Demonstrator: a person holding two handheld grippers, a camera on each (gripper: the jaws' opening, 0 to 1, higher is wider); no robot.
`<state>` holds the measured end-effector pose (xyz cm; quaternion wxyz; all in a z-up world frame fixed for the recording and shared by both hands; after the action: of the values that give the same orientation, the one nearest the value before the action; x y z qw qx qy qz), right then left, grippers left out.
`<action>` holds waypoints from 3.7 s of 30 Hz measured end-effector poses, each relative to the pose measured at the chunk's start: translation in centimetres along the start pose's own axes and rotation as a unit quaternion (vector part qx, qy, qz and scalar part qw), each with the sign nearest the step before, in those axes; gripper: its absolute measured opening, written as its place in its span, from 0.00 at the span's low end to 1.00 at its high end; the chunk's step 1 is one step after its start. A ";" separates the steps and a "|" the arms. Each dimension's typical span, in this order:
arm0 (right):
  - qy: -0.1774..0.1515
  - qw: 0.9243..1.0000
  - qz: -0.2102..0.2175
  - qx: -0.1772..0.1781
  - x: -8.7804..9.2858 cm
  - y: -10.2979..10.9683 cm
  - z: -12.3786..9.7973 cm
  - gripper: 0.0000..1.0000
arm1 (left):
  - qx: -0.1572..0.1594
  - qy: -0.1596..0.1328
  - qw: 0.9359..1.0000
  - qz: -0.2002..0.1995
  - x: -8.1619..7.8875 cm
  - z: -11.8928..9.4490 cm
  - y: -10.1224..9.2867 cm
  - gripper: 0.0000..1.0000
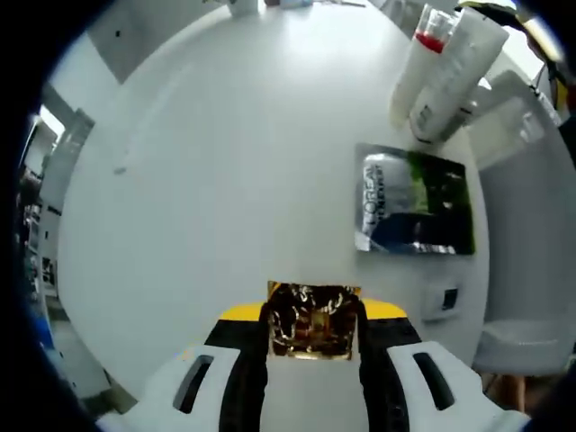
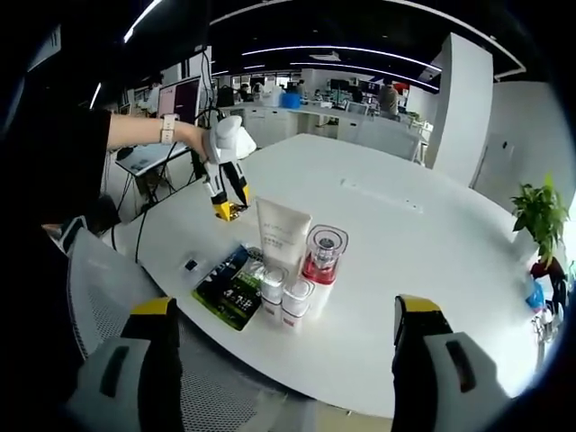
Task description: Arrange the skincare products in the storage area until every visible bottle or jar stands upright without overlapping.
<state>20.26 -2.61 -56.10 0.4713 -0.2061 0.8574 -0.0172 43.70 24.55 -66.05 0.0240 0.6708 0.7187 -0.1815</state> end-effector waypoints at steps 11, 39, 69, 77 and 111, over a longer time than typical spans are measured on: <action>-0.006 1.000 -0.005 -0.004 0.0 0.1 0.0 0.99 | 0.005 0.000 1.000 -0.008 -0.2 0.7 -1.6 0.36; -0.005 1.000 -0.012 -0.007 0.5 0.1 -0.3 0.99 | 0.024 0.004 1.000 -0.005 -0.5 3.1 -5.0 0.36; -0.001 1.000 -0.021 -0.015 0.5 0.1 0.0 0.99 | 0.009 0.003 1.000 0.003 0.2 5.5 -5.8 0.36; -0.001 0.999 -0.031 -0.018 0.2 0.0 0.1 0.99 | 0.007 -0.030 1.000 -0.004 0.6 5.4 -5.7 0.36; 0.002 0.999 -0.032 -0.017 0.6 0.9 -0.6 0.99 | 0.007 -0.062 0.998 0.006 0.2 5.2 -5.5 0.41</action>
<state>19.15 -2.09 -56.48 0.4657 -0.2413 0.8512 -0.0180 37.20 23.06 -69.74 0.0650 0.6629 0.7102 -0.2278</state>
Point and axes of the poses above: the point that each gripper's makers call its tool centre point, and the gripper's own axes: z roughly forward along the fingers, y roughly to its left, x roughly out of its underside, the point moved 9 cm from there along -z, roughly backward along the fingers, and after that the axes turned 15 degrees about x, right-handed, at the moved point
